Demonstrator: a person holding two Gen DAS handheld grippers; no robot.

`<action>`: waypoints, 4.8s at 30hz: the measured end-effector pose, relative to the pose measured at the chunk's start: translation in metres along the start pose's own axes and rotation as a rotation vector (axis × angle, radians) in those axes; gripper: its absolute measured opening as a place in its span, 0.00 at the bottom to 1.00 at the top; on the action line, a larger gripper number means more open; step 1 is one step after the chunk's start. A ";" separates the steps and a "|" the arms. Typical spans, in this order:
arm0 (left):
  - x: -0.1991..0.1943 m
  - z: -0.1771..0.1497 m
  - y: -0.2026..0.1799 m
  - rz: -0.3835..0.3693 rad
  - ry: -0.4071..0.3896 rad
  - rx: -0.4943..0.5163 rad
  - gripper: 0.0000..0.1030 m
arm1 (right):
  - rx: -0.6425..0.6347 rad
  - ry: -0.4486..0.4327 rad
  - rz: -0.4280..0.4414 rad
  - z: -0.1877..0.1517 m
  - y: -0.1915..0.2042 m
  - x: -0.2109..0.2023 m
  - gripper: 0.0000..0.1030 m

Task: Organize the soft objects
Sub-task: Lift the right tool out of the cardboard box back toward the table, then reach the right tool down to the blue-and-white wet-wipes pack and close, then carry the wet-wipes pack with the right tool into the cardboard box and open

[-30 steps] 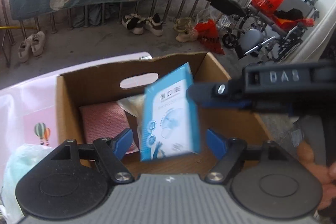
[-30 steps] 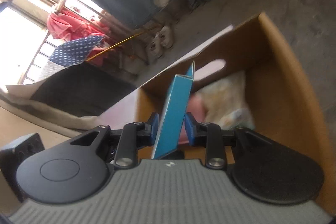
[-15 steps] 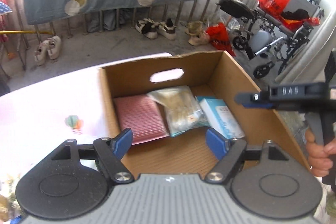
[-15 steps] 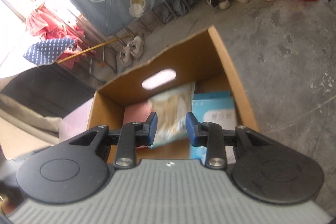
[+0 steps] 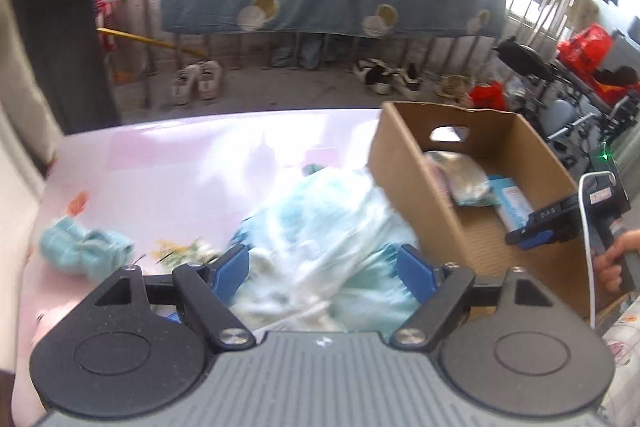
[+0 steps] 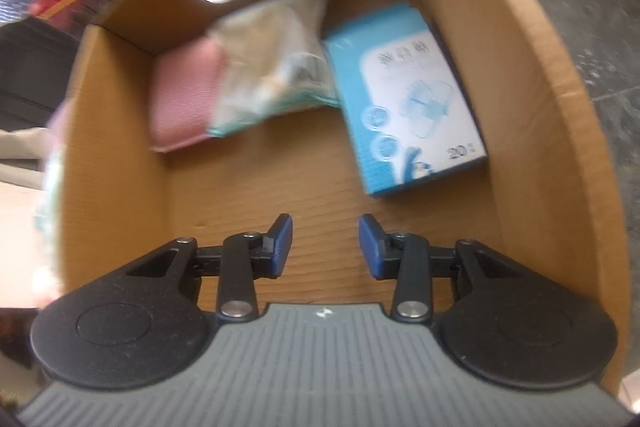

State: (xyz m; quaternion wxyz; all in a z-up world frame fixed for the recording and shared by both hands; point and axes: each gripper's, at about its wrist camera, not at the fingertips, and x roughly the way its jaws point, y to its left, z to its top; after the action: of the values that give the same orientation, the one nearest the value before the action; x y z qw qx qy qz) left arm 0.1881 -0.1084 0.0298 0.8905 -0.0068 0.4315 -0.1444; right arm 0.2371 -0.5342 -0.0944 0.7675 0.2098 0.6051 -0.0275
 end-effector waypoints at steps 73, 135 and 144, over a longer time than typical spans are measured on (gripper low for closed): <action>0.050 -0.138 0.156 -0.038 0.199 -0.319 0.68 | -0.435 0.161 0.229 -0.157 0.381 0.100 0.59; 0.075 0.014 -0.160 -0.213 0.105 0.184 0.64 | 0.267 -0.159 0.461 -0.027 -0.004 -0.033 0.52; 0.016 0.008 -0.091 -0.182 0.022 0.085 0.67 | 0.183 -0.097 0.327 -0.021 0.002 -0.015 0.53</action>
State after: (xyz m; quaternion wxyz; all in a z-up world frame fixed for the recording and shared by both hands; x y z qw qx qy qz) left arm 0.1814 -0.2005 0.0348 0.8684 -0.0066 0.4321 -0.2430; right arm 0.2143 -0.5275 -0.0837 0.7676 0.3727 0.5204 0.0326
